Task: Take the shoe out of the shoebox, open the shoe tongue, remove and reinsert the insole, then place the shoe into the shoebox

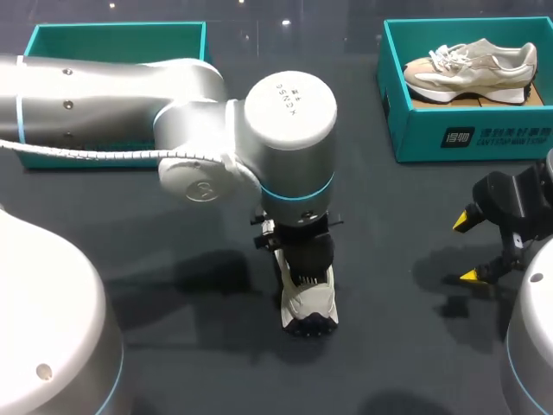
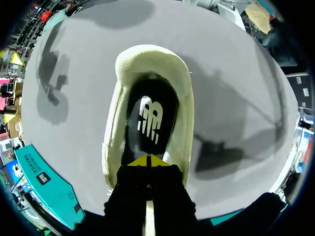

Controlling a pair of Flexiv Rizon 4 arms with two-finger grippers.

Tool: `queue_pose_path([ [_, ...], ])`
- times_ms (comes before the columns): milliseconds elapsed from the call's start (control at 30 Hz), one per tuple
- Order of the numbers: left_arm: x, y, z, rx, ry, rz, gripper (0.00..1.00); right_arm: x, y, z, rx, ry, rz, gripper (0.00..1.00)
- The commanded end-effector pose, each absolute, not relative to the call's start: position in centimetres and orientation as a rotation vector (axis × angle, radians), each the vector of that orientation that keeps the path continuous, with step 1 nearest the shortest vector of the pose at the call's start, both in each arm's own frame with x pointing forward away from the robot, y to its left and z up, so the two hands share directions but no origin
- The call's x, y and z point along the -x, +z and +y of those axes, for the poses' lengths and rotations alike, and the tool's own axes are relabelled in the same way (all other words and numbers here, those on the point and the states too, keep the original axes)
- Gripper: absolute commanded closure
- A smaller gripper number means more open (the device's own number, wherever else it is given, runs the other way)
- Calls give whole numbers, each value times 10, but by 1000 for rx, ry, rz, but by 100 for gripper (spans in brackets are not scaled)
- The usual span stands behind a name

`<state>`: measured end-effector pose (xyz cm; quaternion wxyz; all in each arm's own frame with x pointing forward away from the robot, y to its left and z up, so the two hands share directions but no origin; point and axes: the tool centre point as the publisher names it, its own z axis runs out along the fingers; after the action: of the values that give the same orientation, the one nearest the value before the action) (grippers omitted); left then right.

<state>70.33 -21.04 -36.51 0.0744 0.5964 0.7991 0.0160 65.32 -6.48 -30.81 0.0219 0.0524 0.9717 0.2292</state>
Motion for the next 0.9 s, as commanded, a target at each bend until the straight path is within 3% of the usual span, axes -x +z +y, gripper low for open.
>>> queue_pose_path([
  [33, -705, -361, -213, -1780, 78, 2412, 53, -652, -308, -64, -164, 705, 3009, 0],
  [67, -705, -359, -212, -1773, 83, 2418, 17, -652, -308, -64, -164, 705, 3009, 0],
  [100, -706, -357, -211, -1763, 86, 2418, 0, -652, -308, -64, -164, 705, 3009, 0],
  [900, -719, -343, -208, -1938, -83, 2437, 0, -652, -308, -64, -164, 705, 3009, 0],
])
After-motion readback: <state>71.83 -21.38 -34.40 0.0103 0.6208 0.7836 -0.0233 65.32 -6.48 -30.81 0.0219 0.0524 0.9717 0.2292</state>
